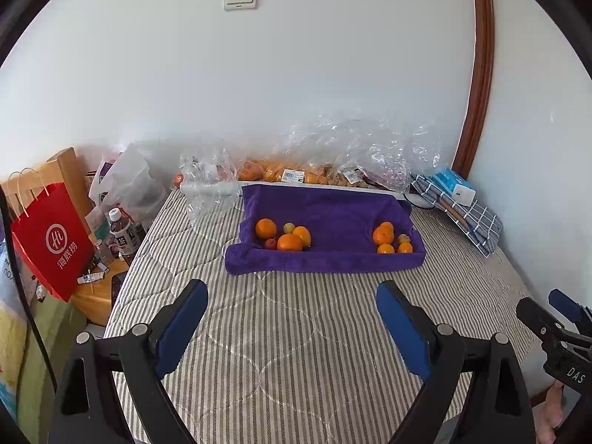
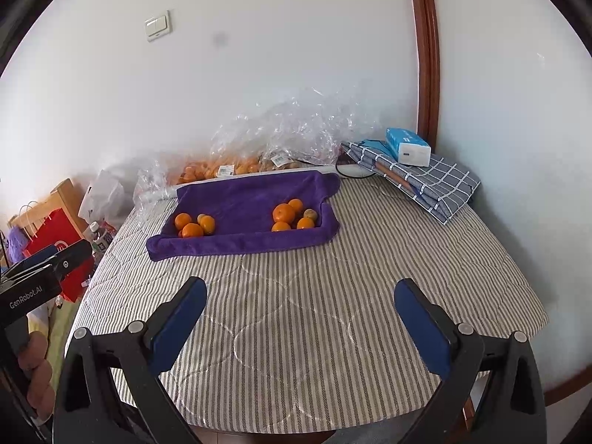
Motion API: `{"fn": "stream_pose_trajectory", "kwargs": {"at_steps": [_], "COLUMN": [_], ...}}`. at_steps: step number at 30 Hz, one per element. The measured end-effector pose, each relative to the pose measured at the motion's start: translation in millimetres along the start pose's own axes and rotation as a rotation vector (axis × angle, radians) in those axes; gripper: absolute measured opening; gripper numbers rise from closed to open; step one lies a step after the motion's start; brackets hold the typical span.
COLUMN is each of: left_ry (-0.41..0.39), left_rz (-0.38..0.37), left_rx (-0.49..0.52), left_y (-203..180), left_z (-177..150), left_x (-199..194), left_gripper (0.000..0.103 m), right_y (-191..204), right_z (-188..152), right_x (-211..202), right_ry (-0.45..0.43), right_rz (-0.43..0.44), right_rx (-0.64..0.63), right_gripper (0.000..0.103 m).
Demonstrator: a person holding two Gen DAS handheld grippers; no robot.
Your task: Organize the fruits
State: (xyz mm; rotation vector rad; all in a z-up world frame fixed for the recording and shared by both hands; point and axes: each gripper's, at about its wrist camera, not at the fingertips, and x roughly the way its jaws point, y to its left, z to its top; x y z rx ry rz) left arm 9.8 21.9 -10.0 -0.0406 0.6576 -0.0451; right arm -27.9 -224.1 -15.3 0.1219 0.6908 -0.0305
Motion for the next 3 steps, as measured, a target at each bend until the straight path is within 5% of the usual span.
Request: {"fn": "stream_pose_trajectory", "kwargs": {"at_steps": [3], "left_ry": [0.001], "left_rz": [0.005], "left_rx": [-0.008], "left_y": [0.9], "left_z": [-0.8], "left_x": [1.5], "left_gripper": [0.094], "right_y": [0.2], "right_z": [0.9], "right_x": [-0.3], "right_ry": [-0.001], "right_rz": [0.001], "right_rx": [0.000], "right_gripper": [0.100]}}
